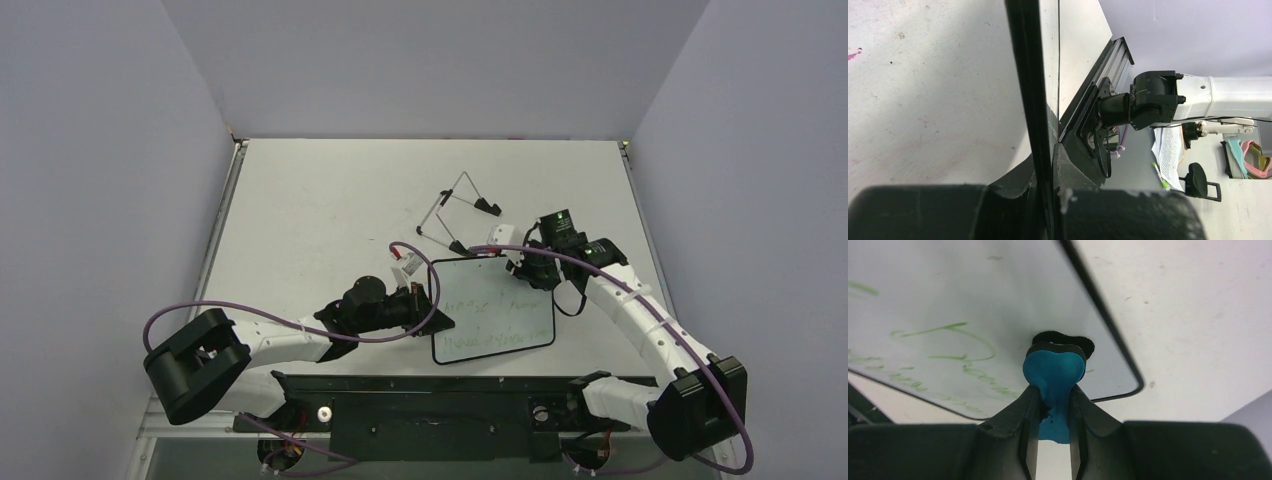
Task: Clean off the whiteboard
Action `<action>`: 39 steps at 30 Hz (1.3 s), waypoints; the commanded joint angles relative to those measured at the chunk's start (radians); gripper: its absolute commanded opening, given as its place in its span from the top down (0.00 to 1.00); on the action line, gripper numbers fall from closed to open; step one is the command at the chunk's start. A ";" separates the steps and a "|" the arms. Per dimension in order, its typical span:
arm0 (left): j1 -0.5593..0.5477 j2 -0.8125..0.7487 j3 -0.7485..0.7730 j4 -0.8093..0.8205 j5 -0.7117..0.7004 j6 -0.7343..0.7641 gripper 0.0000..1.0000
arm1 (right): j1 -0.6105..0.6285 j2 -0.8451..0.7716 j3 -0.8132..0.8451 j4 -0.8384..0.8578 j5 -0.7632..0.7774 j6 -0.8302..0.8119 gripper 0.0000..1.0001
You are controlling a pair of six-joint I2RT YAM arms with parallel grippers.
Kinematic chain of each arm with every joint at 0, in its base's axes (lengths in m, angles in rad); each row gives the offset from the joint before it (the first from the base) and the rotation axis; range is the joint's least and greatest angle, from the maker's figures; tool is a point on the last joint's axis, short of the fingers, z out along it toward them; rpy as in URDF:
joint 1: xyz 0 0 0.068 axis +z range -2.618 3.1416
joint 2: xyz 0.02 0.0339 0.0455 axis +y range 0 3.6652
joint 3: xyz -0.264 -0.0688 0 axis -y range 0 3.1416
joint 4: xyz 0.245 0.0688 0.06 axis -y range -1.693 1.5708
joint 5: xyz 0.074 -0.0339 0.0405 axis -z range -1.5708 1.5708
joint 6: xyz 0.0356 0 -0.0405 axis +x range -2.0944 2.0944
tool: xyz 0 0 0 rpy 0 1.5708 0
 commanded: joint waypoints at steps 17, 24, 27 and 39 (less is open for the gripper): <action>-0.002 -0.023 0.034 0.046 0.023 0.041 1.00 | -0.011 -0.028 -0.031 -0.010 -0.033 -0.046 1.00; 0.000 -0.043 0.026 0.035 0.013 0.044 1.00 | -0.094 0.003 -0.006 0.151 0.140 0.098 1.00; 0.001 -0.044 0.026 0.034 0.014 0.045 1.00 | -0.115 0.015 -0.028 0.145 0.162 0.088 1.00; 0.003 -0.043 0.020 0.045 0.014 0.045 1.00 | -0.054 -0.017 -0.024 -0.030 -0.079 -0.051 1.00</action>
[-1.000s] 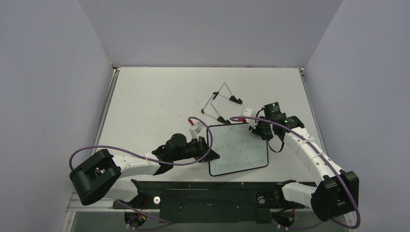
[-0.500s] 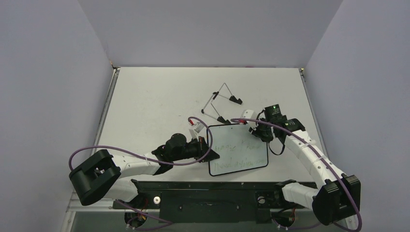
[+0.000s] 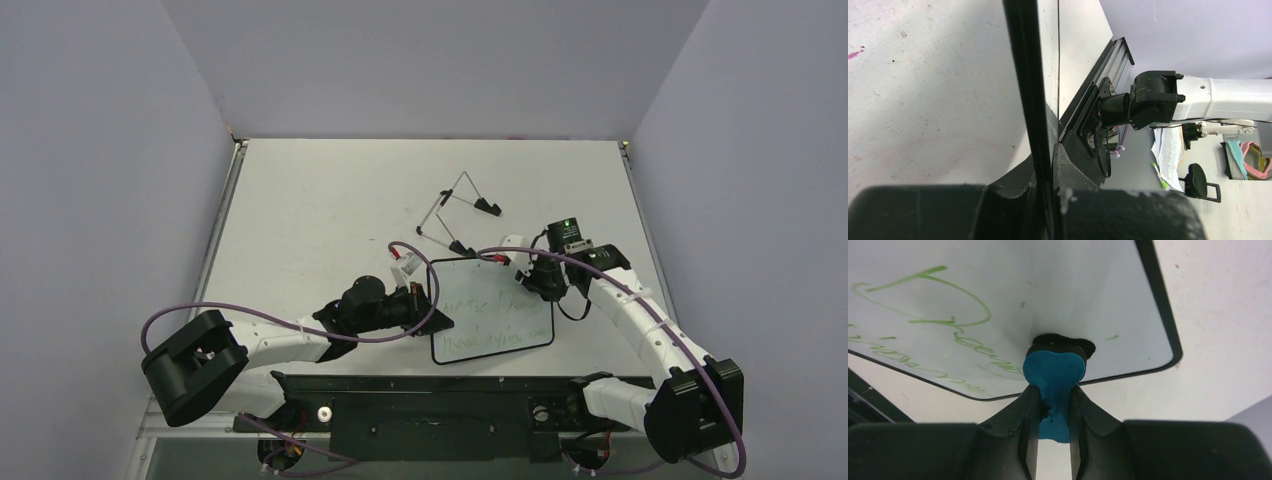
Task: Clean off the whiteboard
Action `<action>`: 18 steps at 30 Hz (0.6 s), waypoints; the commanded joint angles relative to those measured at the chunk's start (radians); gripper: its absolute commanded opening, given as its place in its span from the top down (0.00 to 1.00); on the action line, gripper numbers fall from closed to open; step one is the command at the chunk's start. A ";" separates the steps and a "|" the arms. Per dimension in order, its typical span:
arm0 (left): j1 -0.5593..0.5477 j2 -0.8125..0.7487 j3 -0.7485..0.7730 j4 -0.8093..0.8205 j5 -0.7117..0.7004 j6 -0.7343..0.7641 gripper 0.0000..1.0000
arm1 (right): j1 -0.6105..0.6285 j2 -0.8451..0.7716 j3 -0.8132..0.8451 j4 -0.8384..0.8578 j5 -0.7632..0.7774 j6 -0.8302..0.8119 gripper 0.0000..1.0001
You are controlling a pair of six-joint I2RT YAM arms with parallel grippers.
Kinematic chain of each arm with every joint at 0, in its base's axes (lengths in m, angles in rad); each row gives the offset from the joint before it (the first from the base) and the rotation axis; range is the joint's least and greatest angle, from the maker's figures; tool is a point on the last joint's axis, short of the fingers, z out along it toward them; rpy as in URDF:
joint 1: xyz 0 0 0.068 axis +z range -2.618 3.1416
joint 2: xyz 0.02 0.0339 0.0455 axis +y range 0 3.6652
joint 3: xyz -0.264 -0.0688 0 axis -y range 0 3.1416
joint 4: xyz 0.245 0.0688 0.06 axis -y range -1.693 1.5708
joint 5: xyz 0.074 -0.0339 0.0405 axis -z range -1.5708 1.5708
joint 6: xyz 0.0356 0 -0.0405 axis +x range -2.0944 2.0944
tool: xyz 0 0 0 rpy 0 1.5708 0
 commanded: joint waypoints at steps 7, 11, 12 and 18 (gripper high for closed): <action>0.001 -0.043 0.017 0.056 0.010 0.042 1.00 | 0.002 0.005 0.077 0.100 0.066 0.118 1.00; 0.001 -0.042 0.015 0.056 0.010 0.042 1.00 | -0.023 0.027 0.052 0.104 0.119 0.103 1.00; 0.001 -0.042 0.015 0.056 0.010 0.042 1.00 | -0.026 0.027 0.035 0.096 0.121 0.095 1.00; 0.001 -0.039 0.012 0.062 0.011 0.042 1.00 | -0.007 0.002 -0.009 -0.053 -0.057 -0.049 1.00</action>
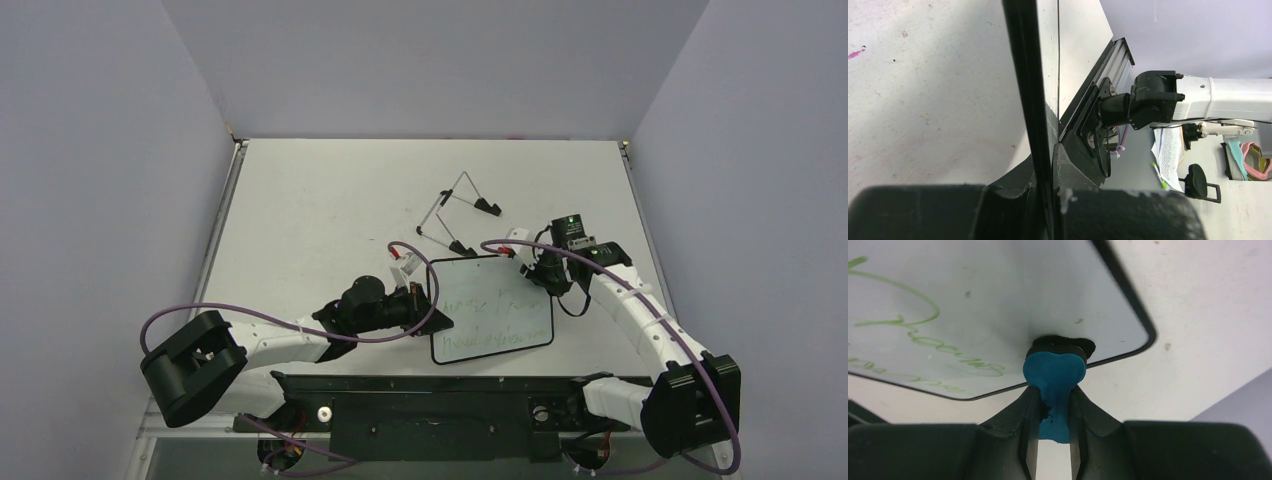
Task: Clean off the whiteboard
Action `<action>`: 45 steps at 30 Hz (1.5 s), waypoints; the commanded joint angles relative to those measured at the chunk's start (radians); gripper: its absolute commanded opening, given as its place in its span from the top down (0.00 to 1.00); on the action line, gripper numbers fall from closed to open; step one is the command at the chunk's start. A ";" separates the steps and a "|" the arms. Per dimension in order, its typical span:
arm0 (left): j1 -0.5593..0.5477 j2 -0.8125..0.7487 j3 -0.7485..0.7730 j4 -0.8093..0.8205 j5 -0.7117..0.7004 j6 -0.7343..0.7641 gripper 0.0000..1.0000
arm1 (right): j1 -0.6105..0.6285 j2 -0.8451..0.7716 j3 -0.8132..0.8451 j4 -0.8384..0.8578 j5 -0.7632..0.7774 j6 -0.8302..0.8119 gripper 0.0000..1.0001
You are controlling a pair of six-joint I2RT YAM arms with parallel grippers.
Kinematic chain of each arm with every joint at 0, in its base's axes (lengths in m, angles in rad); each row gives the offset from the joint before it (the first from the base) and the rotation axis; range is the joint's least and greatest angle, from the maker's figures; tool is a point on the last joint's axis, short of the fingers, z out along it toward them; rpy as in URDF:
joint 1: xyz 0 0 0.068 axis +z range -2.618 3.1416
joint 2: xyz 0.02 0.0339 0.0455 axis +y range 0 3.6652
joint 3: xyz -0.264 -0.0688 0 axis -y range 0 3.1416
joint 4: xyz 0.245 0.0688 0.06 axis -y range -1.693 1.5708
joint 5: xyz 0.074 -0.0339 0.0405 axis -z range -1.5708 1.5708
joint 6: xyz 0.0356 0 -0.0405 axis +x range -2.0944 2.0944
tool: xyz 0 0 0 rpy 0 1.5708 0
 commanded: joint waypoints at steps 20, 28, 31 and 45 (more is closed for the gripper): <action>0.001 -0.042 0.007 0.069 0.011 0.043 1.00 | -0.004 0.052 0.068 0.024 0.040 0.028 1.00; 0.004 -0.042 0.007 0.070 0.013 0.047 1.00 | 0.026 0.007 -0.012 -0.129 -0.104 -0.121 1.00; 0.004 -0.037 0.009 0.072 0.016 0.048 1.00 | 0.059 -0.007 -0.001 -0.117 -0.139 -0.099 1.00; 0.004 -0.042 0.002 0.076 0.015 0.045 1.00 | 0.008 0.071 0.060 0.049 0.066 0.074 1.00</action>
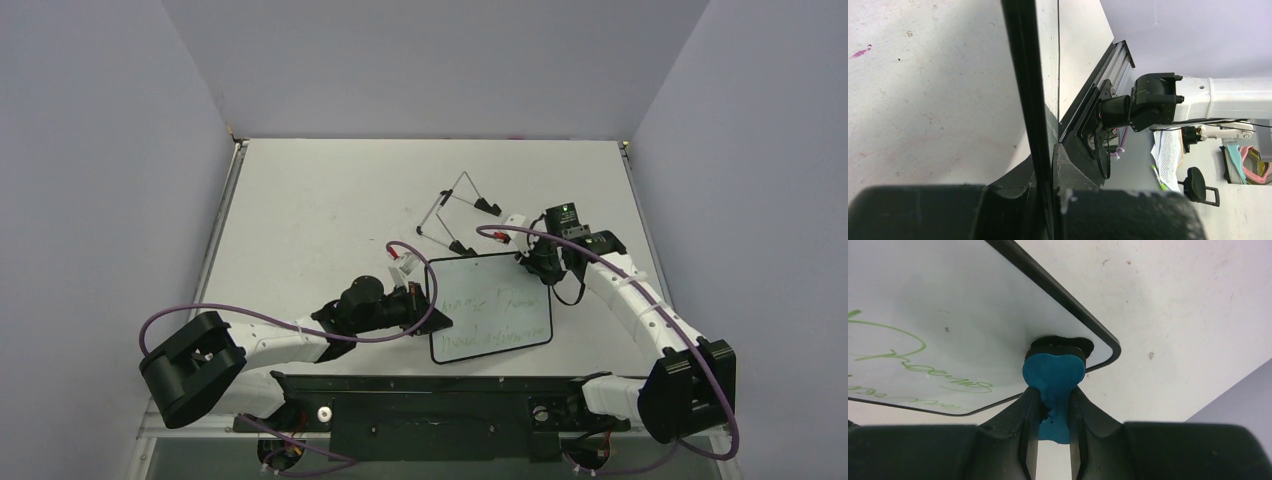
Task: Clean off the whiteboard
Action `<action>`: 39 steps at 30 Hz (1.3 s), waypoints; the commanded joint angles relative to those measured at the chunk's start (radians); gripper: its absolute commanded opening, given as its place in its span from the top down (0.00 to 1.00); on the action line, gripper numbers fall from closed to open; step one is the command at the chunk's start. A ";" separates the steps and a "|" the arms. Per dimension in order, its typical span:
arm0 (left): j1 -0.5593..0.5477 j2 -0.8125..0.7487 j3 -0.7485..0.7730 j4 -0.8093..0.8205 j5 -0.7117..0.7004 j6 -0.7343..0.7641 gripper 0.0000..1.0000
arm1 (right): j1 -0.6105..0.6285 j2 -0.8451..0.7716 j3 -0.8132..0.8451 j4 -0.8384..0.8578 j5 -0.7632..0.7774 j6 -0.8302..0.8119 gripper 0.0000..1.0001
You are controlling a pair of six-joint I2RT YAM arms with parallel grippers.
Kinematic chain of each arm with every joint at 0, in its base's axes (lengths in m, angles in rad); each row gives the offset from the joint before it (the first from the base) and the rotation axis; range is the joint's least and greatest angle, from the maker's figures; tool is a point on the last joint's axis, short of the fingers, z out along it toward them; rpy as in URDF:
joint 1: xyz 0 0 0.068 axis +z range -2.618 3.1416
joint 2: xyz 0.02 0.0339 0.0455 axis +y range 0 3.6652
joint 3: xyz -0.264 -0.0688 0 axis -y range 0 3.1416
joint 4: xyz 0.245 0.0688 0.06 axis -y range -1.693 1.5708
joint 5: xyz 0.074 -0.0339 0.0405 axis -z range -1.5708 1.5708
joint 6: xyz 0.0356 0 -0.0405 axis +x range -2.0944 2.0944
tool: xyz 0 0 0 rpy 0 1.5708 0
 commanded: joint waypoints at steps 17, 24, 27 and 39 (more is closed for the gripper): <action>-0.001 -0.035 0.005 0.082 0.021 0.048 1.00 | -0.013 -0.010 0.027 0.061 0.021 0.046 1.00; 0.000 -0.033 0.005 0.082 0.022 0.052 1.00 | -0.048 0.008 -0.034 0.021 0.053 0.007 1.00; 0.000 -0.029 0.006 0.085 0.024 0.052 1.00 | -0.030 -0.020 -0.071 -0.024 -0.043 -0.057 1.00; -0.001 -0.037 0.009 0.074 0.021 0.053 1.00 | -0.014 -0.027 -0.021 0.098 0.091 0.089 1.00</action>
